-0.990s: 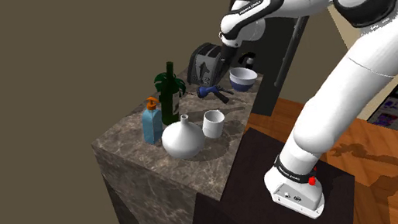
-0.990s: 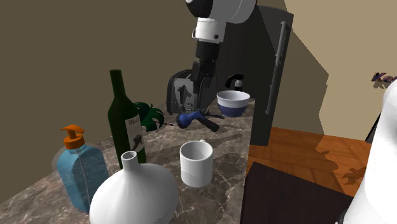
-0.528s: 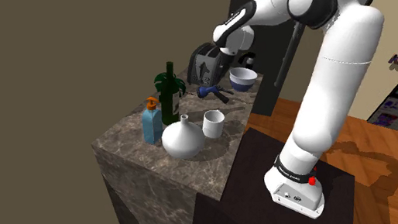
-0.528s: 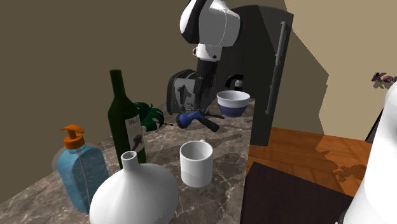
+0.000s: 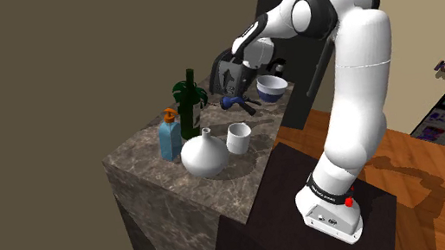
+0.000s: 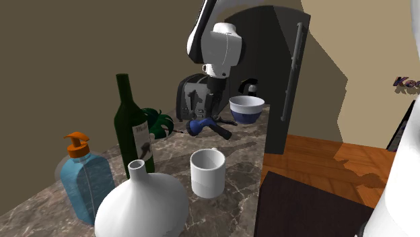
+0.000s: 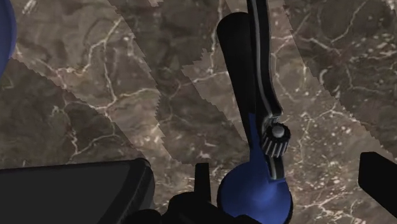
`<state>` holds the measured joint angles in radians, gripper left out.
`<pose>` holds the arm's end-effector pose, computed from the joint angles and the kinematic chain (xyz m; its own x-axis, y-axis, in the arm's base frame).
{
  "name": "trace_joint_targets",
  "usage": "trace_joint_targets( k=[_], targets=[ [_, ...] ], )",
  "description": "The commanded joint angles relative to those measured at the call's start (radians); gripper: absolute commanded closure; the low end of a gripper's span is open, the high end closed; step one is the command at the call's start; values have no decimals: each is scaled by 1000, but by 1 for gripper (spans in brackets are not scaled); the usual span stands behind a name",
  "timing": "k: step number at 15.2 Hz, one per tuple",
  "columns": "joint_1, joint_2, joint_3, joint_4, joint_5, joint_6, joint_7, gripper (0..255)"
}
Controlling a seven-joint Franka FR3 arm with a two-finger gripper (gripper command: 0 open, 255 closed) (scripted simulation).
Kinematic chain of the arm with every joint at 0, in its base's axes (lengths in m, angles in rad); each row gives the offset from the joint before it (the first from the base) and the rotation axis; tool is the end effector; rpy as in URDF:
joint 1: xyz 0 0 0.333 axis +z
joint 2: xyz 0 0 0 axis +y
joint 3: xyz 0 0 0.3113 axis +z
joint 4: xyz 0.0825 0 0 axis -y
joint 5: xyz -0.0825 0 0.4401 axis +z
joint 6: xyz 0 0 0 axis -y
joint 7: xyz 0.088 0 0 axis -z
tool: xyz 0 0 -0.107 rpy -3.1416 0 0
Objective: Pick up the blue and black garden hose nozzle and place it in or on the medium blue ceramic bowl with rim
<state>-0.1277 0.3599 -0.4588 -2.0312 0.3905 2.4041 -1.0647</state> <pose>0.5366 -0.3499 0.2469 0.9663 0.2213 0.1315 0.2250 -0.9743 -0.0135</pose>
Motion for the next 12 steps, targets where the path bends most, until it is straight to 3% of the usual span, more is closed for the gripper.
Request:
trace_joint_targets(
  k=[1, 4, 12],
  targets=[
    [-8, 27, 11, 5, 20, 19, -13, 0],
    [-18, 65, 29, 8, 49, 50, -32, 0],
    [-18, 65, 29, 8, 49, 50, -32, 0]
  ],
)
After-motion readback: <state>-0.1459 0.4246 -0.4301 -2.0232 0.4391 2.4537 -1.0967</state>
